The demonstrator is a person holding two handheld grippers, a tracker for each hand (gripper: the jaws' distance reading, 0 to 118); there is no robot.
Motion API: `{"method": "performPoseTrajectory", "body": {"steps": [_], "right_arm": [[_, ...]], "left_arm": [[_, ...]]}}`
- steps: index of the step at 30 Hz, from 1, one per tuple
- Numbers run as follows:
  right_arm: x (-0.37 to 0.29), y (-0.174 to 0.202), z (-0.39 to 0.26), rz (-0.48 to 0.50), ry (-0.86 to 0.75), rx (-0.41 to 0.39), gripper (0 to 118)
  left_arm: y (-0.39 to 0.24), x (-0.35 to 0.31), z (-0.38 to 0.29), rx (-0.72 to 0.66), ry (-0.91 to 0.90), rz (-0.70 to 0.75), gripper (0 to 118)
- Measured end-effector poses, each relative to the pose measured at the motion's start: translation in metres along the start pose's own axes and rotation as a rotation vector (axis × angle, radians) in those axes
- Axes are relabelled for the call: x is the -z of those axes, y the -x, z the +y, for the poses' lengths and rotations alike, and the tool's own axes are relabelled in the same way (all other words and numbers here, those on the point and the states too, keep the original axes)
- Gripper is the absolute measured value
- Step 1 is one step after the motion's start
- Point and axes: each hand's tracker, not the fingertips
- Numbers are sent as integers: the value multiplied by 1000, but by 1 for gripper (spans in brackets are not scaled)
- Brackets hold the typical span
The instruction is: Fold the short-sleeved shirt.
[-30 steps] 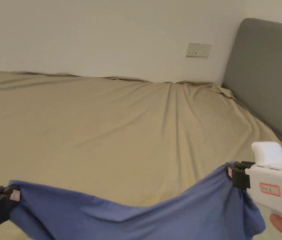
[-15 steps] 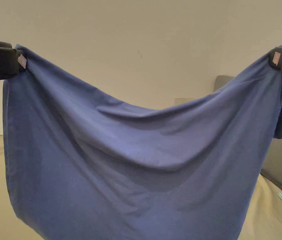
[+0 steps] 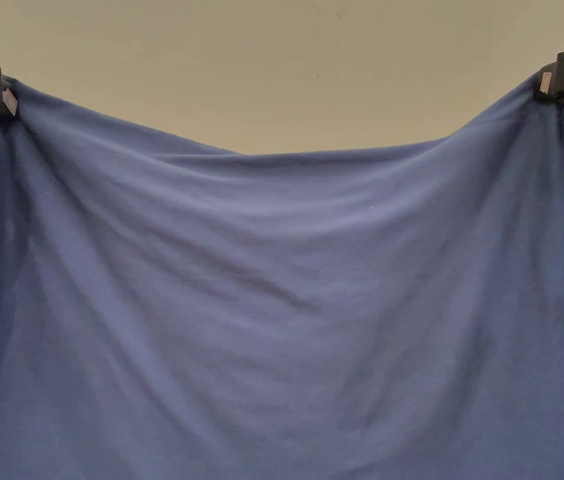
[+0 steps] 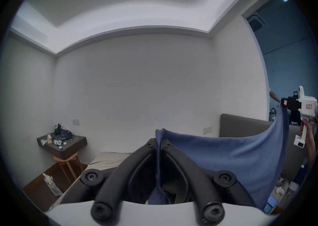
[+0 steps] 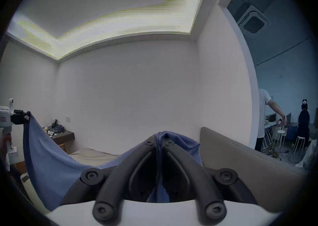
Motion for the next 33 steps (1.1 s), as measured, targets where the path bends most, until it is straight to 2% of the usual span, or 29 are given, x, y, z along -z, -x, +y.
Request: {"method": "performPoseTrajectory", "body": {"steps": [6,11,14,17,19,22,25,28,33], "right_arm": [[80,23,18,6,-25,-21,5],[134,44,9,-8,-17,-107,5],[161,50,-27,-8,17,-144,5],[185,51,-91,-21,59,-193,5],[199,46,-144,-2,129,-163,5],[218,37,-231,28,233,-78,5],[226,34,-310,4,312,-81,5],[226,34,-371,14,415,-20,5],[209,34,-438,0,513,20,5]], "left_arm": [[26,80,-1,-17,19,75,2],[42,137,-29,-42,33,108,2],[47,171,-65,-46,68,125,2],[49,198,-121,-43,92,124,2],[49,217,-164,-65,144,97,2],[45,245,-234,-81,275,64,2],[40,266,-301,-75,388,59,2],[34,273,-357,-145,469,44,2],[25,264,-420,-207,550,37,2]]}}
